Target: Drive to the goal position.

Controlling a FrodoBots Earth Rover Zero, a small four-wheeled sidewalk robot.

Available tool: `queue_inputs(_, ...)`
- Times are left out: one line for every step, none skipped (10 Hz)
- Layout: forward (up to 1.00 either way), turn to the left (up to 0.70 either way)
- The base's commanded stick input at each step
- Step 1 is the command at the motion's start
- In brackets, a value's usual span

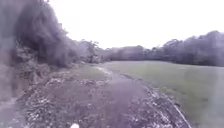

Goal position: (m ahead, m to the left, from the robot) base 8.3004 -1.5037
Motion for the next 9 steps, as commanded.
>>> queue_inputs(0.70,0.00)
queue_inputs(0.70,0.00)
queue_inputs(0.70,0.00)
queue_inputs(0.70,0.00)
queue_inputs(0.70,0.00)
queue_inputs(0.70,0.00)
queue_inputs(0.70,0.00)
queue_inputs(0.70,0.00)
queue_inputs(0.70,0.00)
